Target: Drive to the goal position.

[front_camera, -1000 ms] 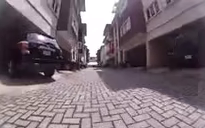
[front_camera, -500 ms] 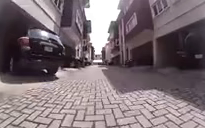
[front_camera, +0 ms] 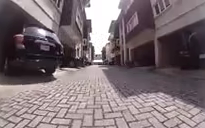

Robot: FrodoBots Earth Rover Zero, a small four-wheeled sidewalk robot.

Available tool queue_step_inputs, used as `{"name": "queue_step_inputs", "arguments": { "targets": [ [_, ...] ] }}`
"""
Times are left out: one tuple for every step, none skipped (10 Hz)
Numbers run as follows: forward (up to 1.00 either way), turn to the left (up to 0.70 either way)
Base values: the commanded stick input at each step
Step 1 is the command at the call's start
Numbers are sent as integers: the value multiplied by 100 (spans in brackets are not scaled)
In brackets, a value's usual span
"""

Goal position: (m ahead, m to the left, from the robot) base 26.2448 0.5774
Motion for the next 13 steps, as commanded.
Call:
{"name": "queue_step_inputs", "arguments": {
  "targets": [
    [50,0],
    [50,0],
    [50,0],
    [50,0],
    [63,0],
    [70,0],
    [70,0],
    [70,0],
    [70,0],
    [70,0],
    [70,0],
    [70,0],
    [70,0]
  ]
}}
